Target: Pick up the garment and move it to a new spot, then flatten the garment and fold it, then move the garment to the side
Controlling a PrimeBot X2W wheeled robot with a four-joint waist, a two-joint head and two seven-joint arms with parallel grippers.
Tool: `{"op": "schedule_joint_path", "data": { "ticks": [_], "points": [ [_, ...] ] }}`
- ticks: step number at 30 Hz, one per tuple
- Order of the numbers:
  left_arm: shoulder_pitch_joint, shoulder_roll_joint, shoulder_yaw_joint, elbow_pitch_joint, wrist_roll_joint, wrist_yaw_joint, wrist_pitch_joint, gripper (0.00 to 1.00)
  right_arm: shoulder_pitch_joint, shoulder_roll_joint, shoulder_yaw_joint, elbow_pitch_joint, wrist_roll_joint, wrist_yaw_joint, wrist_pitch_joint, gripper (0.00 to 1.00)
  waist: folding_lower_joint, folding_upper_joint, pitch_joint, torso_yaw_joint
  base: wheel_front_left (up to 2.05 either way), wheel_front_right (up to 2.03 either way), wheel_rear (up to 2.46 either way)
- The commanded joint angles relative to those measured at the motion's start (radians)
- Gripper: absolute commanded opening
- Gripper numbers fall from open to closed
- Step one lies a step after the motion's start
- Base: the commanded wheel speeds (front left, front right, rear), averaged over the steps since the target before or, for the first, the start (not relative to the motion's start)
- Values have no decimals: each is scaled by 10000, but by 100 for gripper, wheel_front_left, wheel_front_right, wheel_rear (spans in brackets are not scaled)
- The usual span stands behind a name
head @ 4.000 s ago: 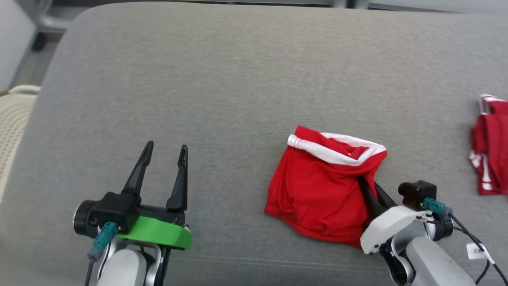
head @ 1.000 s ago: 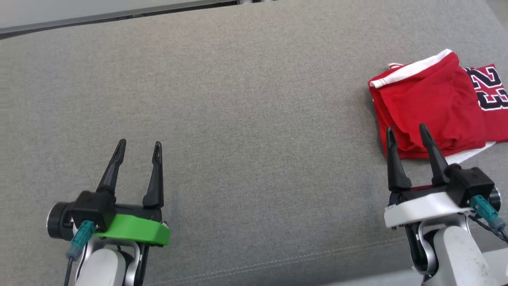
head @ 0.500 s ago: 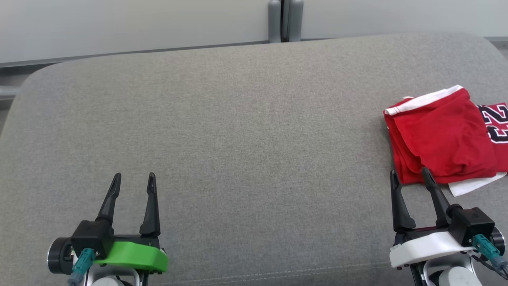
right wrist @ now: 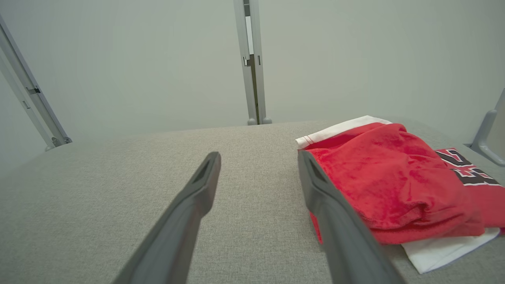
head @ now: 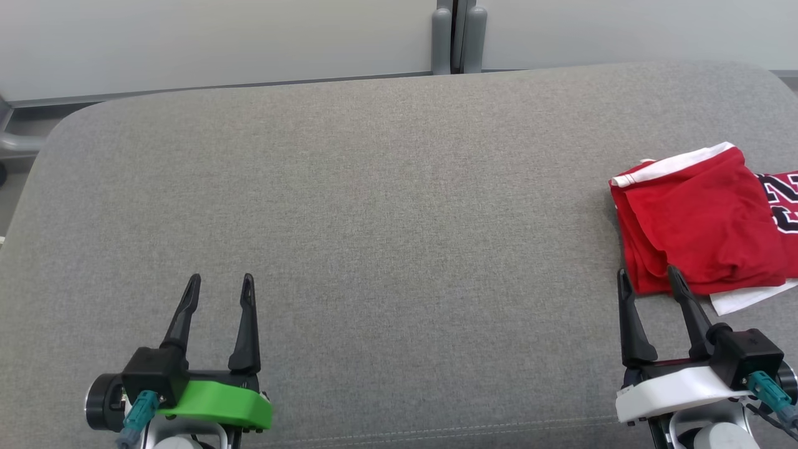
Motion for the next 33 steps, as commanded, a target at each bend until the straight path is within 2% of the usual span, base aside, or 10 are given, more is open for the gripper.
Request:
{"op": "schedule_joint_path", "data": {
  "ticks": [1,4,11,33],
  "points": [
    [0,-8,-6,19,6,-2,0,0,3,0,-12,-10,0,0,4,0,0,0,-8,0,0,0,0],
    [53,-72,-44,231,-50,-10,45,0,57,34,10,190,56,2,19,0,0,0,-14,0,0,0,0],
    [-31,-163,44,319,-1379,-155,148,0,-186,-101,-128,481,1607,1,487,0,0,0,-46,-13,0,0,0],
    [-315,-392,245,579,-4728,-531,385,0,-938,-360,-632,1374,5329,-1,1793,0,0,0,-142,-52,0,0,0]
  ]
}}
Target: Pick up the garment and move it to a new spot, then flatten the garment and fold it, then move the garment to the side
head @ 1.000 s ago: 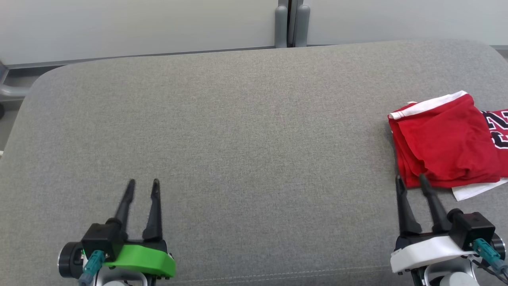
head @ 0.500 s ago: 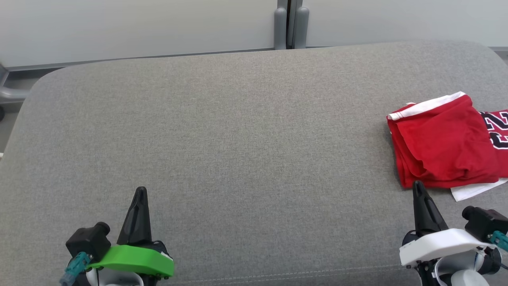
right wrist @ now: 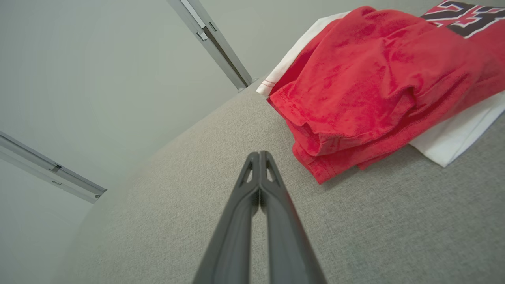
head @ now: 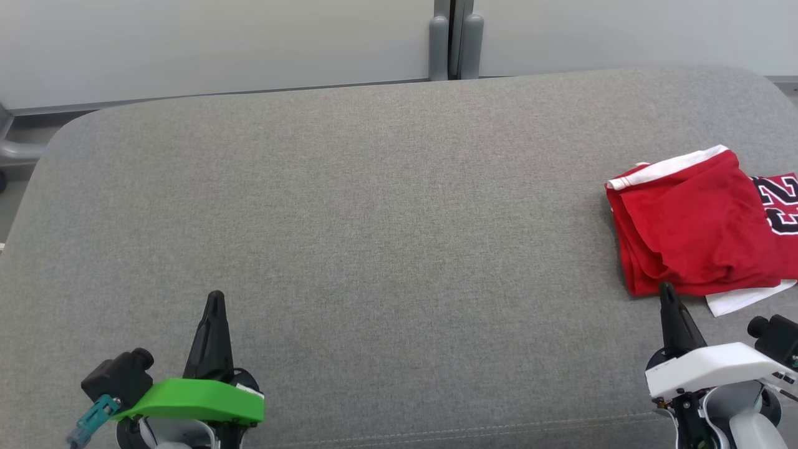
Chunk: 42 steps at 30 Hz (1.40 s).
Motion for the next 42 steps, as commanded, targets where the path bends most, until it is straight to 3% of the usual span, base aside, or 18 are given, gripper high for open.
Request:
{"op": "schedule_joint_path", "data": {
  "ticks": [1,42],
  "points": [
    [-306,0,61,-65,-444,-93,23,0,-319,-103,-102,-4,470,-1,157,0,0,-1,-9,-3,0,0,0],
    [-644,-327,338,275,-5131,-622,362,0,-1348,-233,-1176,1218,5342,-1,2237,0,0,-1,-194,-79,0,0,0]
  ]
}}
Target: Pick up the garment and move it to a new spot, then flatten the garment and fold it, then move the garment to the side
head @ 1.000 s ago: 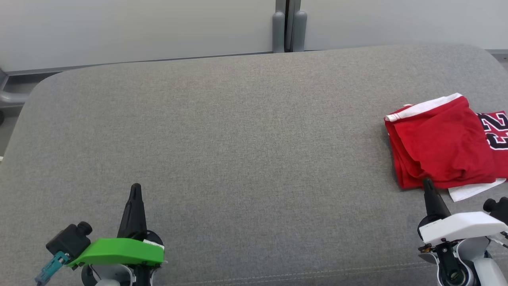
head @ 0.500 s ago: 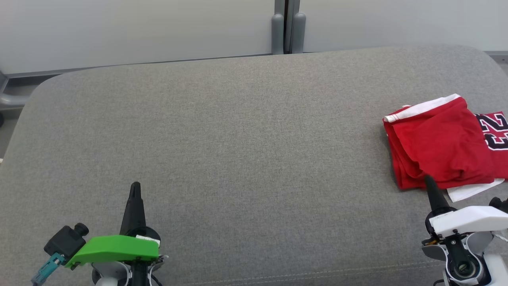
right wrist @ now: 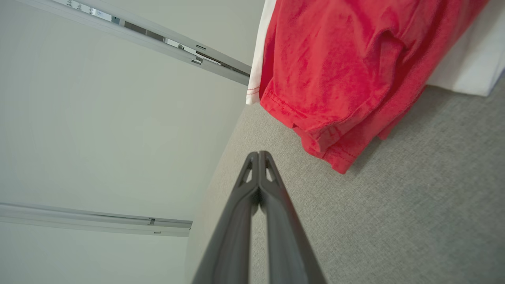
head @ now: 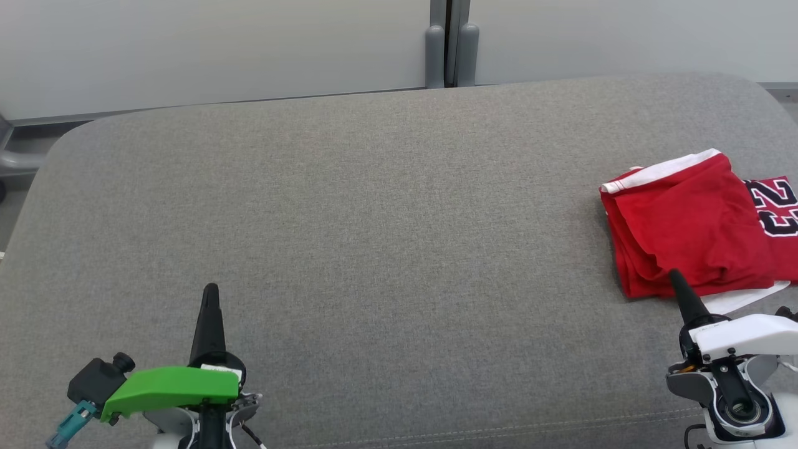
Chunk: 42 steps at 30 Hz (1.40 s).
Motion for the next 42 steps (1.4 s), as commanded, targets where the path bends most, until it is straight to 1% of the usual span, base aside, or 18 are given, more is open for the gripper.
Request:
{"op": "schedule_joint_path", "data": {
  "ticks": [1,23,42],
  "points": [
    [-243,-3,47,-24,-292,-96,37,0,-201,-94,-85,7,279,6,116,0,0,0,-6,-3,0,0,0],
    [-371,-143,158,108,-2151,-289,171,0,-646,-95,-580,493,2152,6,998,0,0,0,-106,-43,0,0,0],
    [-462,-220,243,206,-3426,-439,263,0,-907,-88,-940,839,3437,6,1611,0,0,0,-187,-76,0,0,0]
  ]
}}
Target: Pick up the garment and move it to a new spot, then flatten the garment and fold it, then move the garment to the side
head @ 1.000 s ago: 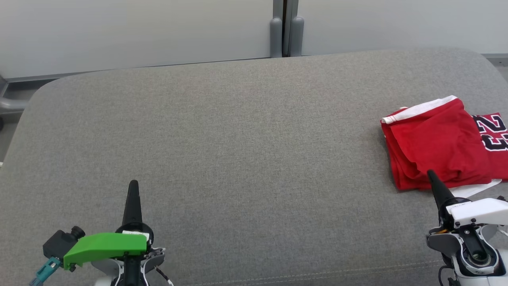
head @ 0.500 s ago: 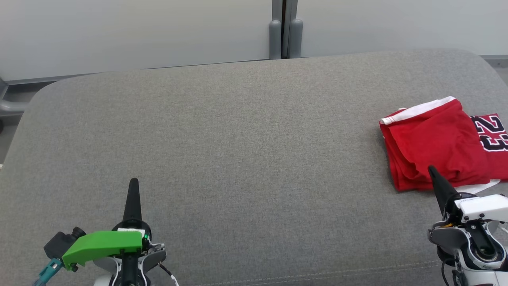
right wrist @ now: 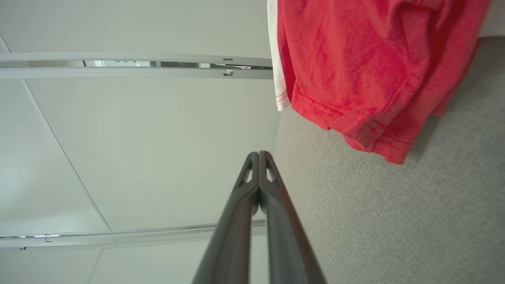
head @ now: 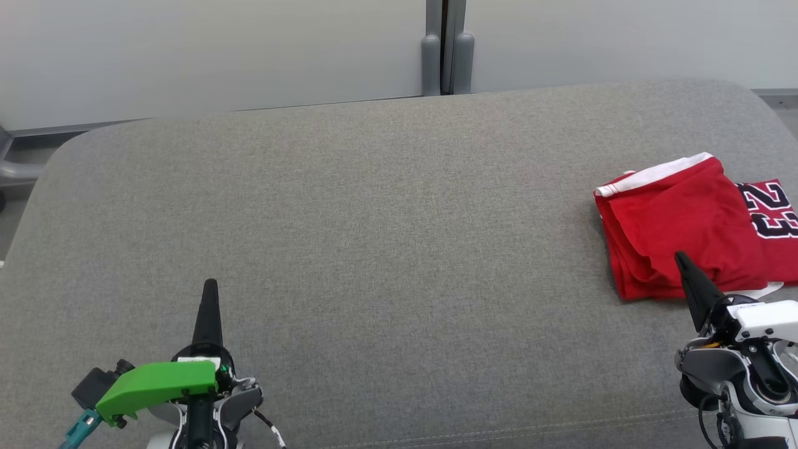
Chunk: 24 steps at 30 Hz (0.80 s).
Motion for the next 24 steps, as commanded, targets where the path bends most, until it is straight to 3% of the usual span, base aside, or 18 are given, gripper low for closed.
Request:
{"op": "schedule_joint_path", "data": {
  "ticks": [1,14,24],
  "points": [
    [-197,1,68,-18,-114,-67,35,0,-107,-60,-49,43,173,6,71,0,0,0,-4,-1,0,0,0],
    [-231,-61,111,54,-947,-162,84,0,-289,-51,-274,252,964,7,454,0,0,0,-62,-25,0,0,0],
    [-218,-56,105,50,-912,-153,82,0,-297,-13,-311,242,876,7,484,0,0,0,-62,-25,0,0,0]
  ]
}}
